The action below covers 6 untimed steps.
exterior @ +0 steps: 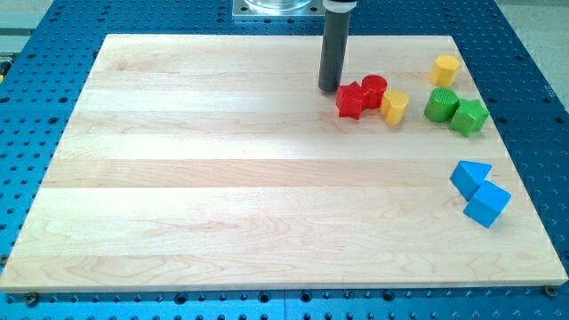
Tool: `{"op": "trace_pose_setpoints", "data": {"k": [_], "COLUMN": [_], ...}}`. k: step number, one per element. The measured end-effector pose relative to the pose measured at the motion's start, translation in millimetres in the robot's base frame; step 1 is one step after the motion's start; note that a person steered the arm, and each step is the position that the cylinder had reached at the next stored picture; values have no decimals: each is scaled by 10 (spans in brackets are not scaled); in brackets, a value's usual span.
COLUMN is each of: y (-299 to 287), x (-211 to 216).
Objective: Separate the red star from the red circle
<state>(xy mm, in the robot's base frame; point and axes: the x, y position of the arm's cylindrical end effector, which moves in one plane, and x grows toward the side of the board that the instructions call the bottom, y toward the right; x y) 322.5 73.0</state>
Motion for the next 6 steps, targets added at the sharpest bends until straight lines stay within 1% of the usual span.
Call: {"op": "trace_pose_setpoints", "data": {"k": [1, 3, 5, 6], "y": [6, 161, 147, 145], "x": [65, 37, 345, 395]}}
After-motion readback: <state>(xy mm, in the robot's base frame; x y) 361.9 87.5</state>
